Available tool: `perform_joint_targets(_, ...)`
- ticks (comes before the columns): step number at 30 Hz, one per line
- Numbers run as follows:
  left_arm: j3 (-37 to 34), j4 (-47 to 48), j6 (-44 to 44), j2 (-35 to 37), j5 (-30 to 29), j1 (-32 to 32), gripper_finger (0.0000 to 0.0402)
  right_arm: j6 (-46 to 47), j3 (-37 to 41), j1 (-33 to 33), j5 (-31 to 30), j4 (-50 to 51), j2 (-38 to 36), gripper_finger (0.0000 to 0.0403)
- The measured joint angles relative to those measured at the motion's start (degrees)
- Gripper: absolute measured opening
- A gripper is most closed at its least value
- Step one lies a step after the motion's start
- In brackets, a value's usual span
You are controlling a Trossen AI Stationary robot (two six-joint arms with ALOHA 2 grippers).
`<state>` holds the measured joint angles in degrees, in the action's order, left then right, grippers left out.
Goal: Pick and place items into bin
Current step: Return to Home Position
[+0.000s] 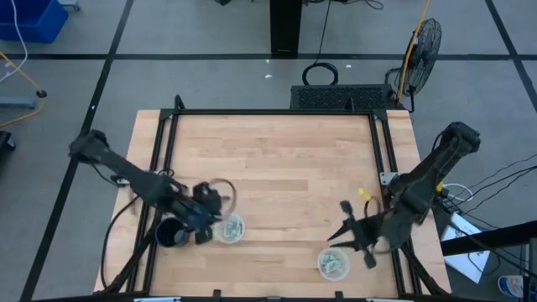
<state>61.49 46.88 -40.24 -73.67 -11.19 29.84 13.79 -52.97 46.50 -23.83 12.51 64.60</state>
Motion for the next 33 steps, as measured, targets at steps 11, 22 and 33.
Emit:
perform_joint_targets(11,-0.08,-0.07,14.44,25.81,-11.23,0.66,0.0088,-2.08,1.17,-0.04,-1.77,7.44,-14.85,0.007)
perform_joint_targets(22,-15.56,-1.32,9.13,36.89,-15.91,0.66,0.0088,4.66,21.51,-0.09,-7.48,-4.61,-25.7,0.007)
perform_joint_targets(33,-27.15,-10.47,8.96,48.39,-16.35,0.66,0.0088,2.37,31.5,-0.07,-7.72,-5.62,-45.88,0.007)
